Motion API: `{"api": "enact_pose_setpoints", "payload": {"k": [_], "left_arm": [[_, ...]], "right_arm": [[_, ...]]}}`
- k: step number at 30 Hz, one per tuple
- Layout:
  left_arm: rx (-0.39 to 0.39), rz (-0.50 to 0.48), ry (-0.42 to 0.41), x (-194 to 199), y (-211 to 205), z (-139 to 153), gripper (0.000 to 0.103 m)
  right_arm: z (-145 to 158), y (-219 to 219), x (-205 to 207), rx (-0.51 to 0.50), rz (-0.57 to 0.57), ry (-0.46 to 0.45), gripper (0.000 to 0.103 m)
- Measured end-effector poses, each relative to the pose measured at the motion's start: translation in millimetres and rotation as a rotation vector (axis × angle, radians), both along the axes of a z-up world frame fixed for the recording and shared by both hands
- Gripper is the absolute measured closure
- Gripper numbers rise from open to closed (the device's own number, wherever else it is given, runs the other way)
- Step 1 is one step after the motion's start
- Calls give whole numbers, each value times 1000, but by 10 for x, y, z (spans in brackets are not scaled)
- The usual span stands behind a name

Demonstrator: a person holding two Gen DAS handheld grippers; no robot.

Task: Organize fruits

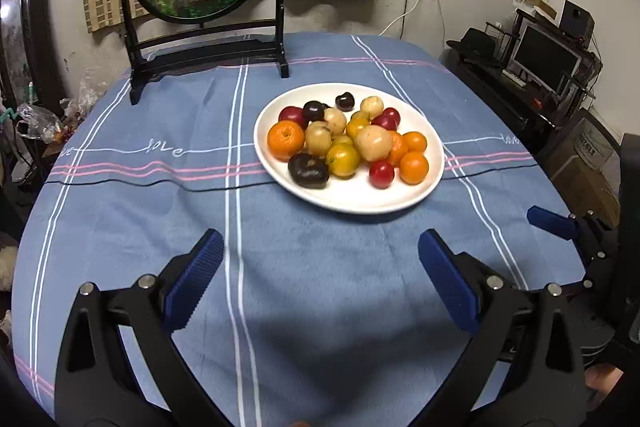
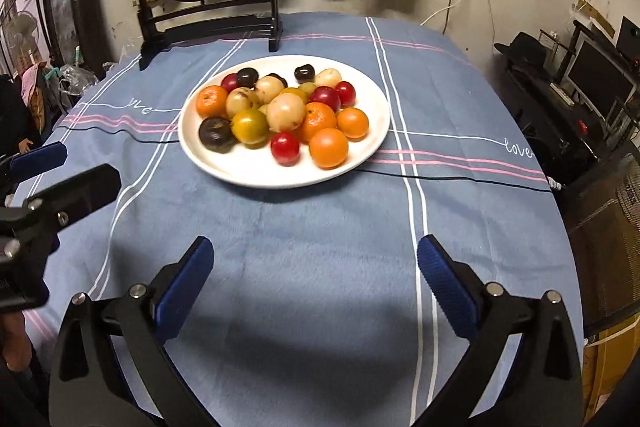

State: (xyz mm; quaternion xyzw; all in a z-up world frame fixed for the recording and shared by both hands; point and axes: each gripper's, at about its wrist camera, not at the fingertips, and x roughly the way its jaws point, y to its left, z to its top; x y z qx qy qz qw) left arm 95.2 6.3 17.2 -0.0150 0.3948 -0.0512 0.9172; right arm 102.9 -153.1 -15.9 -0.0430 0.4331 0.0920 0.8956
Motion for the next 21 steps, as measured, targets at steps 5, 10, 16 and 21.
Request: {"api": "enact_pose_setpoints", "payload": {"k": [5,10,16,21], "left_arm": [[9,-3,4,-92,0,-8,2],[-7,12,3,-101,44,9,2],[-22,8,-1,-97,55,10,2],[-13,12,4,-99,45,19,2]], "right_arm": [[29,-12,-67,9,-8,0,1],[47,-17,-87,10,-9,1,1],[64,-5,-97,16,-3,0,1],[87,-28,-112,23,-8,-4,1]]}}
